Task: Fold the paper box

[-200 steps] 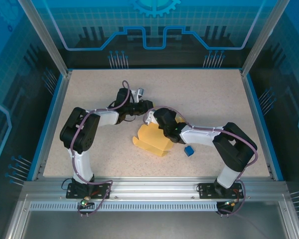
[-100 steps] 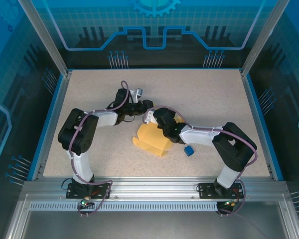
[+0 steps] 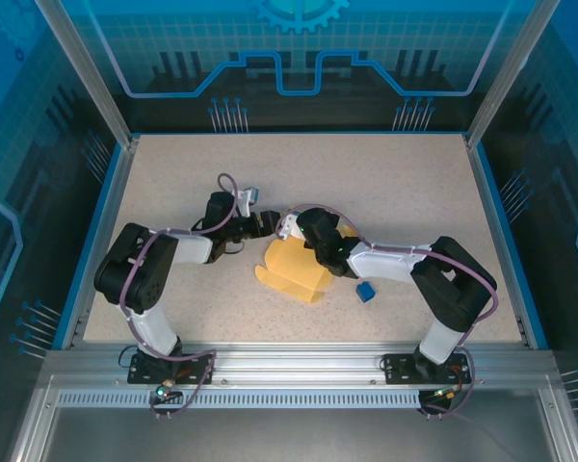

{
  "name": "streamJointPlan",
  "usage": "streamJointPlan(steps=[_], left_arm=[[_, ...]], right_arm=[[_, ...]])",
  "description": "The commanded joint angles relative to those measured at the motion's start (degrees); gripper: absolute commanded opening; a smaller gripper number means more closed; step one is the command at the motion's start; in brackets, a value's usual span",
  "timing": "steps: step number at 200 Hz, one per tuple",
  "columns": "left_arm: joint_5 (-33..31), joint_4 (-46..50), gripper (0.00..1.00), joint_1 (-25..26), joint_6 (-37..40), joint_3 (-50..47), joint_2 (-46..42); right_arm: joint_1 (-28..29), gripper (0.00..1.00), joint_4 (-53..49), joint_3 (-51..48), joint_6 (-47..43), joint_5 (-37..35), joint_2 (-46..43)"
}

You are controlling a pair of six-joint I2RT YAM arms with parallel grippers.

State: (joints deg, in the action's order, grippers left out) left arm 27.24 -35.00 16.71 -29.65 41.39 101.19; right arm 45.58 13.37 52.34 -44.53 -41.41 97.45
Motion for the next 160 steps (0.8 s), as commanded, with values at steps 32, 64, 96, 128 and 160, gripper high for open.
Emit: streamJointPlan(steps=[32,64,96,128,160], left_arm=[[0.83,-11.31,0.66,0.62,9.88,-2.39,1.27],[-0.96,-8.16,0.65,3.02,16.76,-0.69,1.92],[-4.96,-4.54,0.64,5.06,21.75,1.69,2.77],[-6.5,-5.56,0.59,5.69,22.27,3.17,4.77],[-6.72,-5.84,0.53,6.9,23.32,4.9,6.7]], right_arm=[[-1.48,0.0,-2.63,1.18,2.86,3.15,-2.24],[-2.06,0.0,-3.51,1.52,3.37,4.05,-2.74],[-2.49,0.0,-4.12,1.63,3.93,5.01,-3.4],[-2.51,0.0,-4.22,1.5,4.19,5.36,-3.68],[-2.43,0.0,-4.45,1.52,4.31,5.47,-3.9]])
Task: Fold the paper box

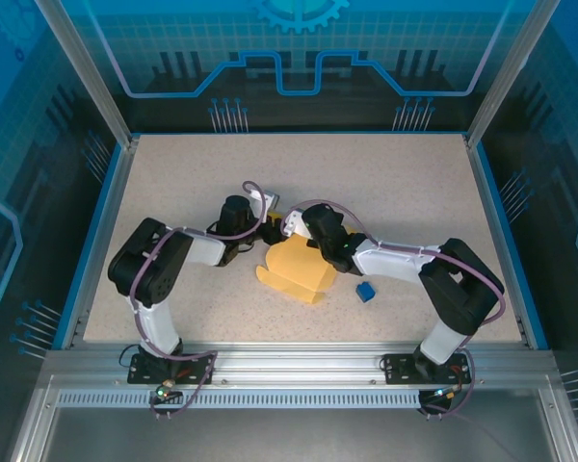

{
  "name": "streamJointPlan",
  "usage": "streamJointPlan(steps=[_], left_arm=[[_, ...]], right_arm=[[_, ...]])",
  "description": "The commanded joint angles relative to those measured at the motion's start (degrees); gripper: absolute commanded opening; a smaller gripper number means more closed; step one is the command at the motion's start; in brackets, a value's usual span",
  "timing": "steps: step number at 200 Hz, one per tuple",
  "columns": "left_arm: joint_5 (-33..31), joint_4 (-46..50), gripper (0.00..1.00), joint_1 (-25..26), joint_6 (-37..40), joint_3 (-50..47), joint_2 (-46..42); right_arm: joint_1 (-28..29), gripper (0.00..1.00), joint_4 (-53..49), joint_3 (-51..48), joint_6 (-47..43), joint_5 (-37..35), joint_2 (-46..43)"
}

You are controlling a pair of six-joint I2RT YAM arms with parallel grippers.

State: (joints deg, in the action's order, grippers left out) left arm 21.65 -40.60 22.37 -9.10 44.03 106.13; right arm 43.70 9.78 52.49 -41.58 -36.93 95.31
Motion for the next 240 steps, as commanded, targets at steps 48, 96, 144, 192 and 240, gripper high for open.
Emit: streamJointPlan(steps=[48,96,144,192,240], left_arm=[[-3.4,1.15,0.43,2.31,3.14,4.15,3.07],[-4.86,1.89,0.33,3.09,3.08,4.85,3.52],[-7.08,3.68,0.25,3.61,3.77,5.28,3.21],[-9.3,5.65,0.22,4.12,4.7,5.21,2.04],[-11.44,6.24,0.2,4.25,4.61,4.11,0.58]], right_arm=[[-0.58,0.0,-1.15,1.47,1.66,1.42,-2.01],[-0.6,0.0,-1.26,1.66,1.71,1.56,-1.97],[-0.58,0.0,-1.17,1.79,1.84,1.6,-1.86],[-0.42,0.06,-0.9,1.85,2.2,1.59,-1.86],[0.18,0.26,-1.25,1.7,4.32,1.98,-3.82]])
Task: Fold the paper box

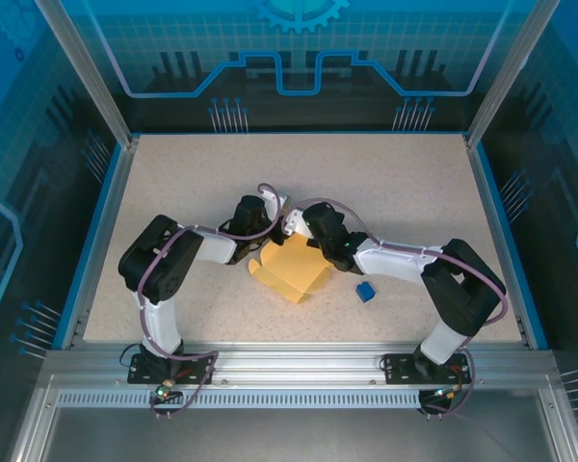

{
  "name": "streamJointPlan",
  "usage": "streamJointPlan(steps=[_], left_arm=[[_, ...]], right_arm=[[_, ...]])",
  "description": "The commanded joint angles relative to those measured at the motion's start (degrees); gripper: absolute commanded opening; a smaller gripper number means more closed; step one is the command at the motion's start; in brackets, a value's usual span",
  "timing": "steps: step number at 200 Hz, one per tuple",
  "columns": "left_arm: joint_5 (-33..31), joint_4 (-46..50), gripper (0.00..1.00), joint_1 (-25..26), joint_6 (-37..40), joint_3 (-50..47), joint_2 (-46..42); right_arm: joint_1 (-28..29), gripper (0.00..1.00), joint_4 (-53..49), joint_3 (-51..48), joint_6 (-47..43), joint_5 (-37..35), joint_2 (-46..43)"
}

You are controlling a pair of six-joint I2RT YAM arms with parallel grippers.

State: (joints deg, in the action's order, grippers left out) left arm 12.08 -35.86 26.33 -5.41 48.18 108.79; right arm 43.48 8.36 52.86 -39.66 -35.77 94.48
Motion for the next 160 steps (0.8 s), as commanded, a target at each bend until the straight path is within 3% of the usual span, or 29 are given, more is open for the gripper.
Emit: streamJointPlan(steps=[1,49,108,160], left_arm=[[-1.87,1.49,0.2,0.26,0.83,-0.12,-2.13],[-5.65,2.84,0.17,0.3,-1.28,-1.53,-5.26],[-14.59,8.56,0.15,0.29,-7.52,-2.83,-9.96],[-20.41,15.79,0.15,0.29,-11.43,-3.32,-13.02]], right_arm=[[0.47,0.26,0.12,1.31,2.48,0.85,-3.07],[0.76,0.36,-5.73,1.1,10.73,6.7,-9.3],[0.85,0.47,-15.83,1.15,24.79,16.49,-18.24],[-3.91,0.56,-33.45,11.22,43.49,22.16,-19.05]])
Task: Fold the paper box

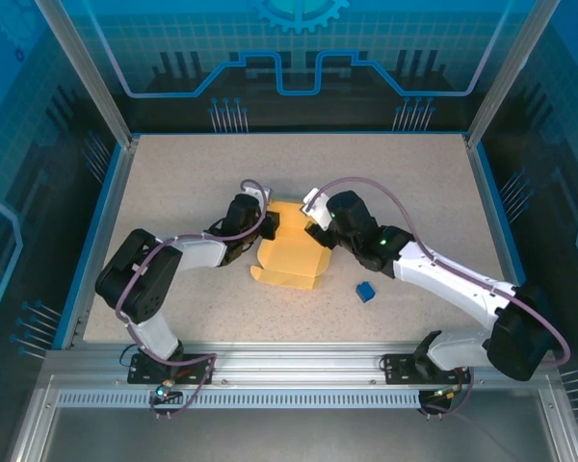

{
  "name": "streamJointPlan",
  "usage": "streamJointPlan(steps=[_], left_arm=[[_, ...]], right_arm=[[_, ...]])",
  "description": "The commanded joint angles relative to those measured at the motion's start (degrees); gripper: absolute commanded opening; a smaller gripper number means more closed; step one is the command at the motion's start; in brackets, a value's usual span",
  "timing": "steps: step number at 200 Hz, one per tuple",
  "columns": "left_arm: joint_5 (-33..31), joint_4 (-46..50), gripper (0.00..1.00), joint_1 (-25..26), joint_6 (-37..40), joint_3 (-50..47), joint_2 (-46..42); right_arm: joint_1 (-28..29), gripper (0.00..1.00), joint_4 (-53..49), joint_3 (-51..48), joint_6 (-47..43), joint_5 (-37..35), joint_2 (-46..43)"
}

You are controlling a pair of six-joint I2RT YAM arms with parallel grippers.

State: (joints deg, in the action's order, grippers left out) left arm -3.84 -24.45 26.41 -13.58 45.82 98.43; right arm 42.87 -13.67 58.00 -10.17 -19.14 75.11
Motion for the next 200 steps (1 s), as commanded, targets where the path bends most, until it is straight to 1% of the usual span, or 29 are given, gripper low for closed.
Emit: streamJointPlan(steps=[1,11,35,64,101,137,200], left_arm=[[-4.59,4.44,0.15,0.26,-3.27,-0.98,-2.69],[-4.98,5.09,0.15,0.27,-3.46,-1.12,-2.97],[-5.89,6.62,0.15,0.38,-3.8,-1.36,-3.89],[-7.36,7.61,0.14,0.72,-3.75,-1.69,-5.0],[-8.44,8.57,0.14,1.16,-3.37,-1.76,-5.93],[-8.77,9.14,0.14,1.43,-2.98,-1.53,-6.5],[-9.33,8.96,0.14,1.58,-2.71,-1.88,-7.18]], right_arm=[[-3.4,0.56,-11.62,6.3,14.51,5.74,0.48],[-3.93,0.56,-13.16,7.85,17.49,7.02,1.45],[-3.98,0.6,-16.23,11.99,22.3,7.42,4.91],[-3.83,0.61,-18.53,16.06,25.47,8.17,9.6],[-3.94,0.61,-20.73,20.65,27.03,6.51,15.52],[-4.23,0.61,-21.83,23.95,27.06,6.87,19.99],[-4.32,0.6,-23.14,26.05,27.09,4.94,23.03]])
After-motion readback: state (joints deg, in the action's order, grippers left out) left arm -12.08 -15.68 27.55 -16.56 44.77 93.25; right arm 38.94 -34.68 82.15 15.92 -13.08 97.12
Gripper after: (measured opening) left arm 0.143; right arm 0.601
